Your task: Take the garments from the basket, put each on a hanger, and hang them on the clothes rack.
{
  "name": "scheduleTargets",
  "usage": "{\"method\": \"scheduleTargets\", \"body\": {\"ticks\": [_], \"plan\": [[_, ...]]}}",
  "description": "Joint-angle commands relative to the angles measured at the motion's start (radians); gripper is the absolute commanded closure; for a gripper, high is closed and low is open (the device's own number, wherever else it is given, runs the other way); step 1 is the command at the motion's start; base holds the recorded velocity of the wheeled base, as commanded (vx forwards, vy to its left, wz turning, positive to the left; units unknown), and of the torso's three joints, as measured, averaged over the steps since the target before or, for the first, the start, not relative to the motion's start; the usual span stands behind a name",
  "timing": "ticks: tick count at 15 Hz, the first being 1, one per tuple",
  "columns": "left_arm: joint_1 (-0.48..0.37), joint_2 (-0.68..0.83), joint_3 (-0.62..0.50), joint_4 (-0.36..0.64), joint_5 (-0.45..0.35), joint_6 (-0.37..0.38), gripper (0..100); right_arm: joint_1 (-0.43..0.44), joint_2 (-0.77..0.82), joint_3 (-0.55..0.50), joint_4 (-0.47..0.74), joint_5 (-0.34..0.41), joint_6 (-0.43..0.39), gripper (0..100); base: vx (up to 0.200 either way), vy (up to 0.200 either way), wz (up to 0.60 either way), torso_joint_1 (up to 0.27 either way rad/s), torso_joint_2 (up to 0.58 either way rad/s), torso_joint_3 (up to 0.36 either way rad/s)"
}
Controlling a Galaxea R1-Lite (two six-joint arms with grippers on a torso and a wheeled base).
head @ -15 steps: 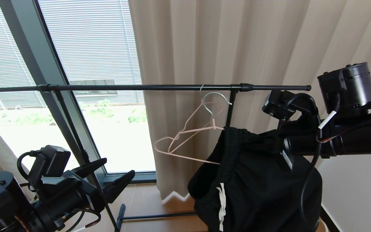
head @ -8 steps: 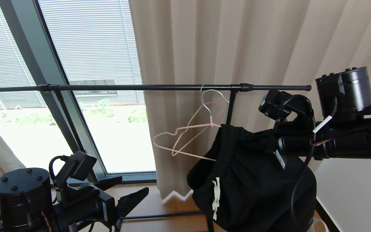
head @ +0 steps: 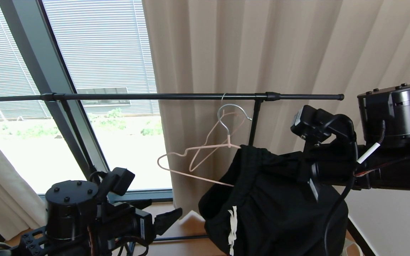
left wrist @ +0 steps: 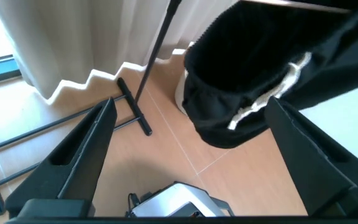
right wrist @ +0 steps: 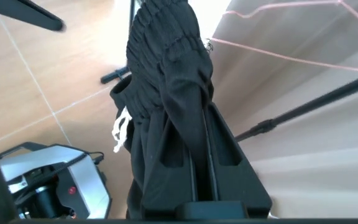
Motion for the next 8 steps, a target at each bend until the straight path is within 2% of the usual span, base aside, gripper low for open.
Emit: {"method": "scheduleTargets", "body": {"ticks": [1,2,8], "plan": [[-0.008,0.067,-0.025,-0.001,0.013,-0.011,0,0.004,-0.032,0.001,0.000,0.023,0.030,100,0.000,0.000,0.00,0.000,0.00,0.000],[-0.010,0.080,-0.039,-0.001,0.021,-0.013,0,0.015,-0.039,0.001,0.000,0.025,0.051,100,0.000,0.000,0.00,0.000,0.00,0.000],[-0.034,0.170,-0.126,-0.002,0.024,-0.013,0,0.050,-0.064,0.010,0.002,0.082,0.056,100,0.000,0.000,0.00,0.000,0.00,0.000]]}}
